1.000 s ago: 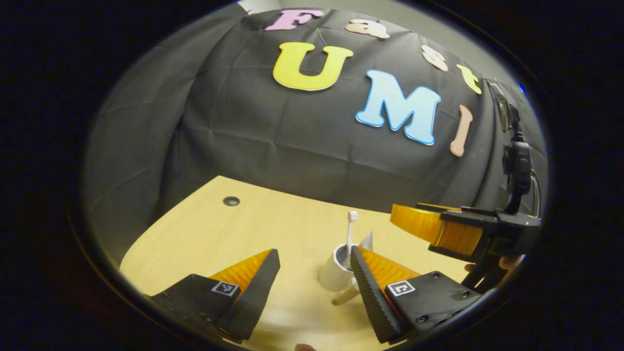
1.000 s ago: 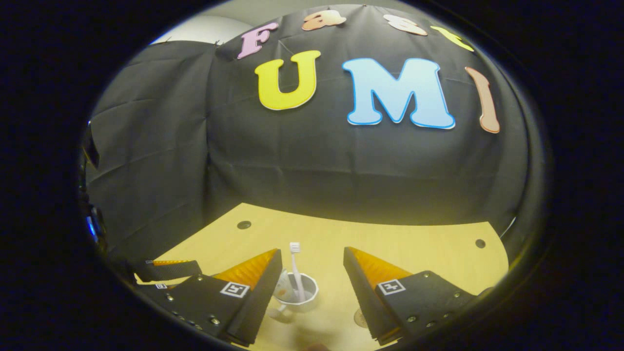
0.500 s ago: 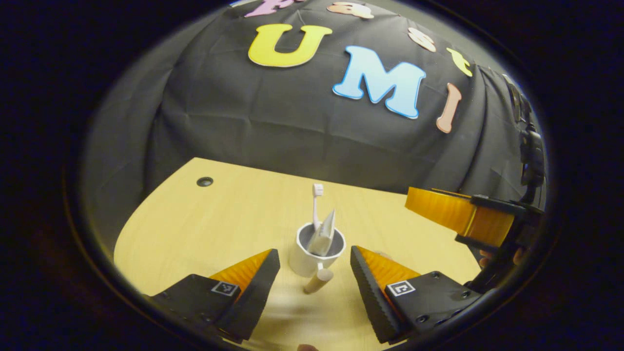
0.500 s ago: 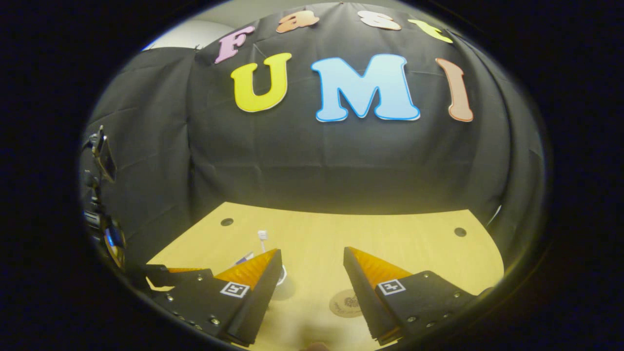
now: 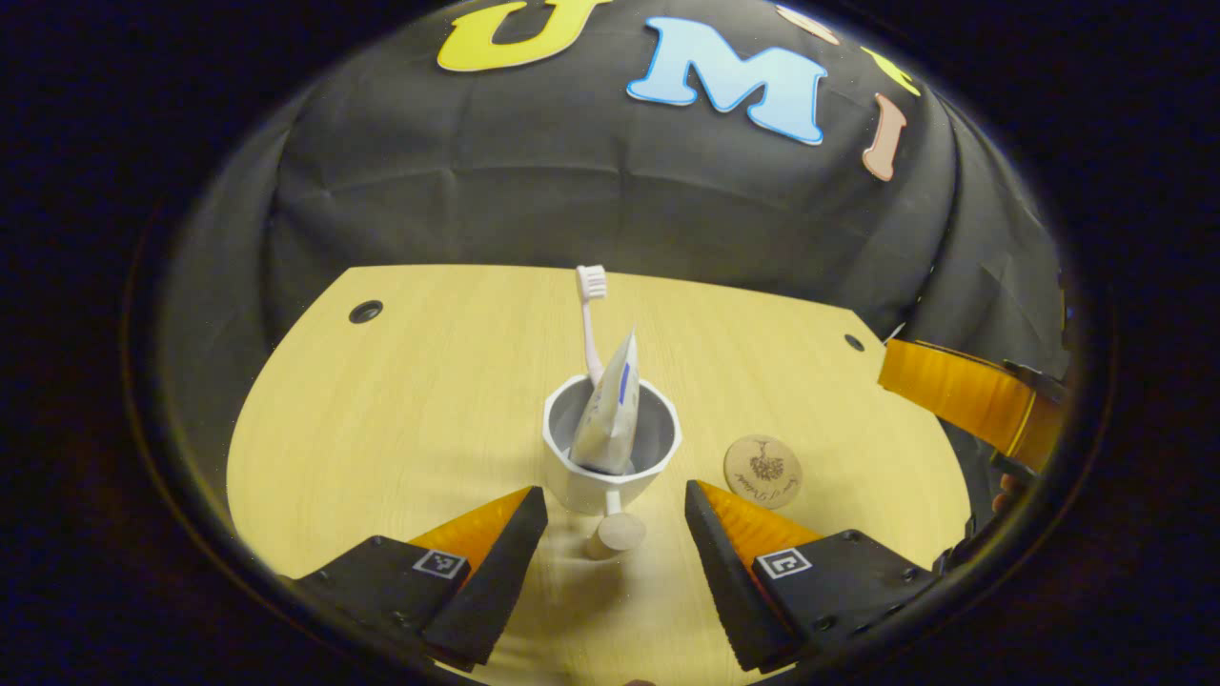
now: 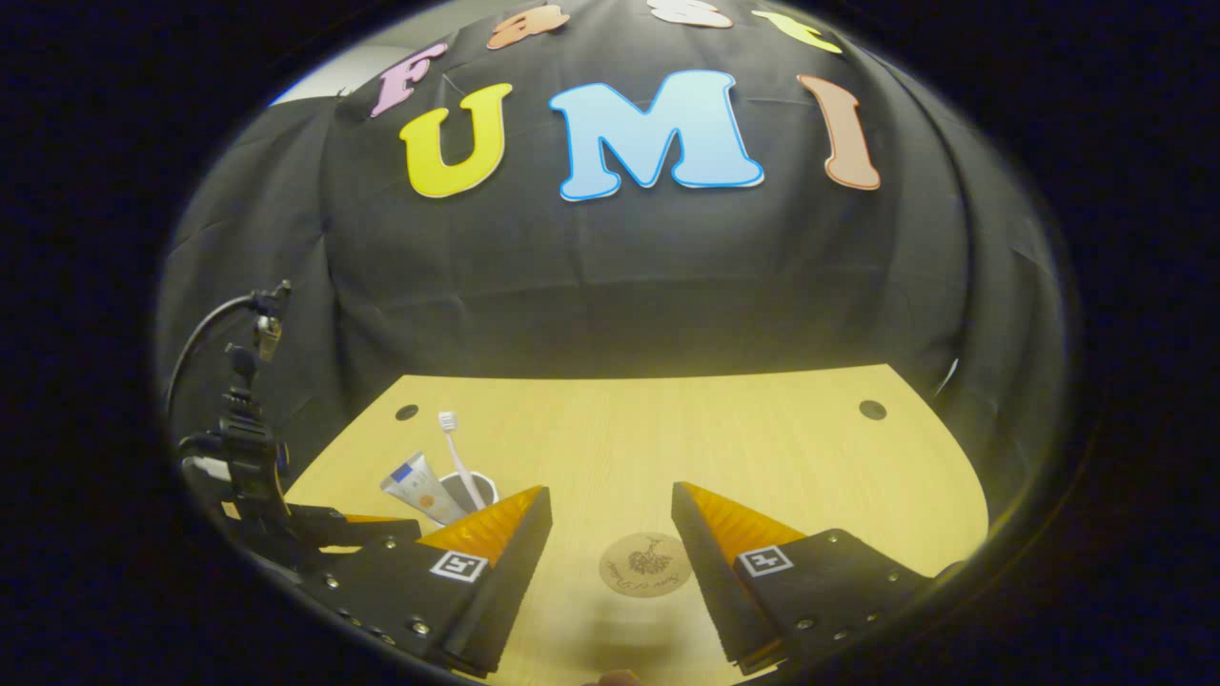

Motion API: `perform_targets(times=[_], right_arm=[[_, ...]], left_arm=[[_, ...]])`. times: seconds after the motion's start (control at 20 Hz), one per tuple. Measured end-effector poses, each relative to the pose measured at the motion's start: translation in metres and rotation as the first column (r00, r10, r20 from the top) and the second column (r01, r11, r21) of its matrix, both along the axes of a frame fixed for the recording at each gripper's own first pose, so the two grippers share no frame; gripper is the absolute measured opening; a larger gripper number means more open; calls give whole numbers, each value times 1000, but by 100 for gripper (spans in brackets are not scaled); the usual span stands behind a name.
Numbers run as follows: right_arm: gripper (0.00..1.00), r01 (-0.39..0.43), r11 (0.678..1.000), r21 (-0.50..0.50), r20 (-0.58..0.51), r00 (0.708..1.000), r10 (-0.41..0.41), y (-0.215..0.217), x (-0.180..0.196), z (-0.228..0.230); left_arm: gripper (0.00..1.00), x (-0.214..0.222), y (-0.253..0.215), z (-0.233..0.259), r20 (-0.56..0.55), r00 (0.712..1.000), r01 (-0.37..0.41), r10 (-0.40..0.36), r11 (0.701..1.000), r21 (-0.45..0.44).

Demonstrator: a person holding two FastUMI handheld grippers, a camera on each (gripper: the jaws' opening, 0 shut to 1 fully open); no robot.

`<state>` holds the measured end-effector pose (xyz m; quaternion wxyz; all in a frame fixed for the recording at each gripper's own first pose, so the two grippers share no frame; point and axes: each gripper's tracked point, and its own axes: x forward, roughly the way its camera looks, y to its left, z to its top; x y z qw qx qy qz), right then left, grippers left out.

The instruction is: Put the toothbrush and toothpaste on the desktop into the cup, then pick up the cup and place it on the coaster on the desktop.

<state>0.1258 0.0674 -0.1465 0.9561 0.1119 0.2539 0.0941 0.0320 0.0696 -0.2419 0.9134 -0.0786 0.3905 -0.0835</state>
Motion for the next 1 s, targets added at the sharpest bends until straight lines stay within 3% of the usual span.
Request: perform_targets(times=[0.3,0.6,0.7,0.8,0.85,0.95,1.0], right_arm=[[80,13,1000,-5,-61,998,-14,-12,-4,-22],[80,24,1000,4,-91,996,-23,-18,-2,-31],[80,22,1000,10,-104,994,-20,-17,-2,-34],[80,17,1000,10,-115,993,-16,-16,-4,-37],[80,15,1000,9,-120,993,-14,-17,-3,-39],[80,14,1000,11,-127,992,-12,-16,-5,-41],[80,14,1000,12,-131,991,-12,-17,-6,-42]], left_arm=[[95,6,0,-34,-123,991,56,-48,996,64],[93,7,0,-52,-179,984,25,-16,999,48],[79,7,2,-51,-188,982,10,-1,999,47],[72,9,1,-51,-197,980,2,6,999,41],[75,10,3,-50,-201,980,-1,10,999,44],[62,12,8,-47,-207,978,-4,14,999,48],[61,10,7,-47,-206,979,-5,14,999,44]])
